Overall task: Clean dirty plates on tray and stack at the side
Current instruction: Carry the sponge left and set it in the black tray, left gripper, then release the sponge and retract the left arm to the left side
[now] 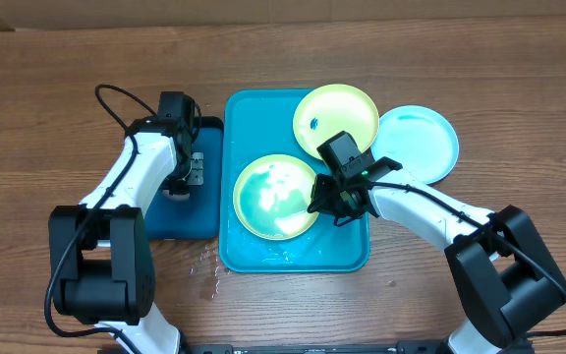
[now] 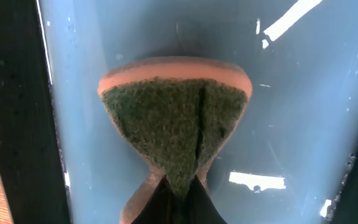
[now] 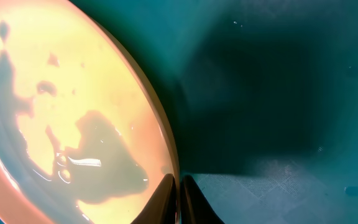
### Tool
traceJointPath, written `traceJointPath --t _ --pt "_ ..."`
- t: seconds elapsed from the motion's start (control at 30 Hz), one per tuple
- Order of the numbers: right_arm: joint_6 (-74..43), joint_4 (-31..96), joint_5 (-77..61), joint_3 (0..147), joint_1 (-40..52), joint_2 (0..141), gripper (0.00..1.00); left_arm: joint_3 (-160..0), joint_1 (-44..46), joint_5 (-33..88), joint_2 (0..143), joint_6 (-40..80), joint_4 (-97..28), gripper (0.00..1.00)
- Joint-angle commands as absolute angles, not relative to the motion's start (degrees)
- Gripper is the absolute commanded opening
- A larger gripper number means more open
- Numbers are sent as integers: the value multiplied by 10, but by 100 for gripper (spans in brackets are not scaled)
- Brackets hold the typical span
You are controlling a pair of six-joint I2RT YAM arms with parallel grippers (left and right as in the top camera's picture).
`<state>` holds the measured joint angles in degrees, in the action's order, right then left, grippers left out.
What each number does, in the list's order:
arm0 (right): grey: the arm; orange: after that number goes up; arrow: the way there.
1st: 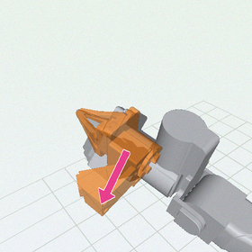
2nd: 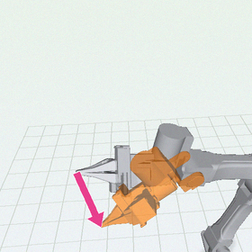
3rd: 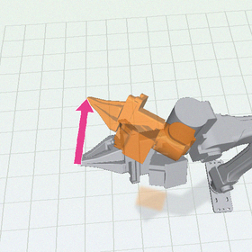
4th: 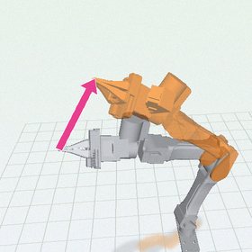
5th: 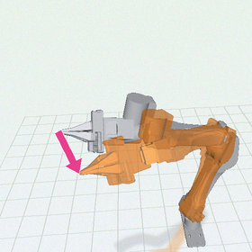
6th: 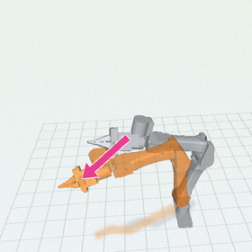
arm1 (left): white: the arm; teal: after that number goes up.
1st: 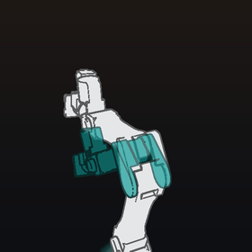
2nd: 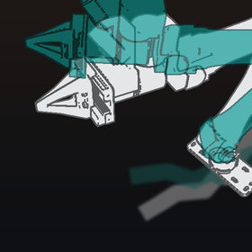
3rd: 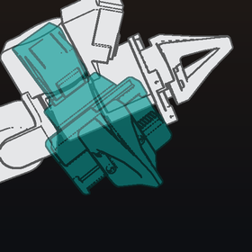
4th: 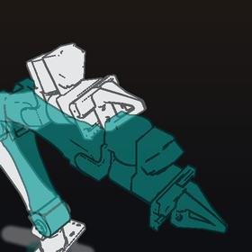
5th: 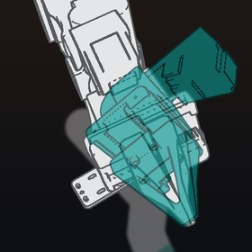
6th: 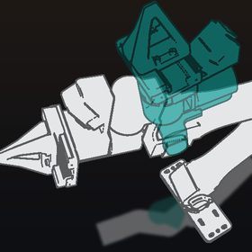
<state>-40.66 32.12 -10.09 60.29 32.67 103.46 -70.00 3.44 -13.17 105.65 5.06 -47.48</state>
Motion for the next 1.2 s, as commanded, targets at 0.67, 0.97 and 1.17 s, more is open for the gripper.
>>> traceJointPath --t 0.67,0.97,1.17 --pt "-406 317 -102 600 328 1037 7 -740 -1 -107 1029 64 -508 44" --pt "-406 315 -101 600 328 1037 12 -801 -105 50 930 86 -511 50" --pt "-406 311 -101 600 328 1037 13 -802 -233 80 890 156 -517 100"
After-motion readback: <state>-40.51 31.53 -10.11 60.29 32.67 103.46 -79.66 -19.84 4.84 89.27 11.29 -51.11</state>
